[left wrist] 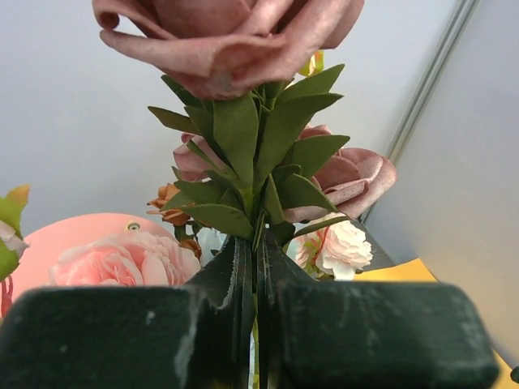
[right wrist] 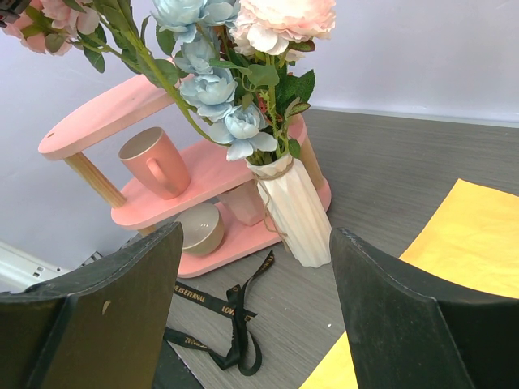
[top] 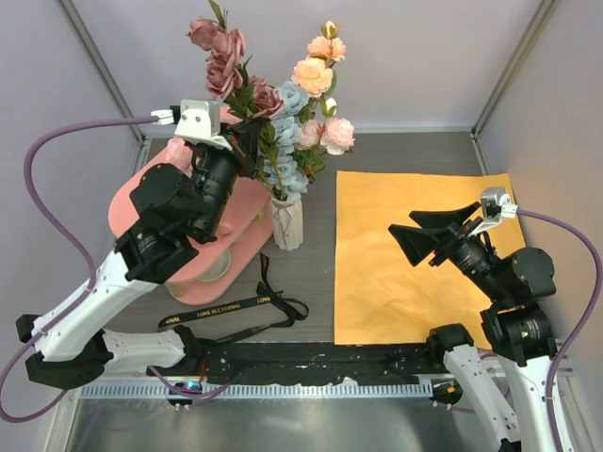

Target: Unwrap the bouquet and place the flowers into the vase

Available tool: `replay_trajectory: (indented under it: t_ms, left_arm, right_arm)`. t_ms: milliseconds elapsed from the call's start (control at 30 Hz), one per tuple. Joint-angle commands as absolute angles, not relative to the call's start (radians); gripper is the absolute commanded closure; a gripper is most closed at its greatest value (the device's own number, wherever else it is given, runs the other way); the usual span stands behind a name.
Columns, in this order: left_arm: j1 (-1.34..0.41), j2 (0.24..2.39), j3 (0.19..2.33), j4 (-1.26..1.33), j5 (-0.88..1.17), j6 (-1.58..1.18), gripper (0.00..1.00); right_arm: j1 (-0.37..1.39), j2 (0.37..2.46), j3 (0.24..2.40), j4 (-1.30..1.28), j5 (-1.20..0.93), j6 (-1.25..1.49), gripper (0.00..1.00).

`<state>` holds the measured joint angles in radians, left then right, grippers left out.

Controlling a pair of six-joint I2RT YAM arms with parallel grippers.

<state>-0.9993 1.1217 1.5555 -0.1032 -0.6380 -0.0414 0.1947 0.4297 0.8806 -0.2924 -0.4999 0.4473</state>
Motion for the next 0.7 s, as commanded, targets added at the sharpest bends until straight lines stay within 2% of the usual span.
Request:
replay_trajectory:
  t_ms: [0,267,500,667]
  left_arm:
    - [-0.997,1.127,1.556,-0.043,-0.698,-0.034,1.00]
    - [-0.997,1.201,1.611,-0.106,-0.909,-0.090,1.00]
    - [-0.997,1.264,1.628,-0.097,-0.985,-0.063,1.00]
    - [-0.997,1.233,1.464,0.107,-0.977,-0.002,1.00]
  right_arm:
    - [0.199,0.433,0.900,-0.261,-0.505,0.439,0.21]
    - [0.199,0.431,0.897,-0.262,-0.502,0.442,0.21]
    - [0.199,0.428,0.891,-0.261,-0.502,0.442,0.21]
    - [0.199,0.426,0.885,-0.262,-0.502,0.440,0.21]
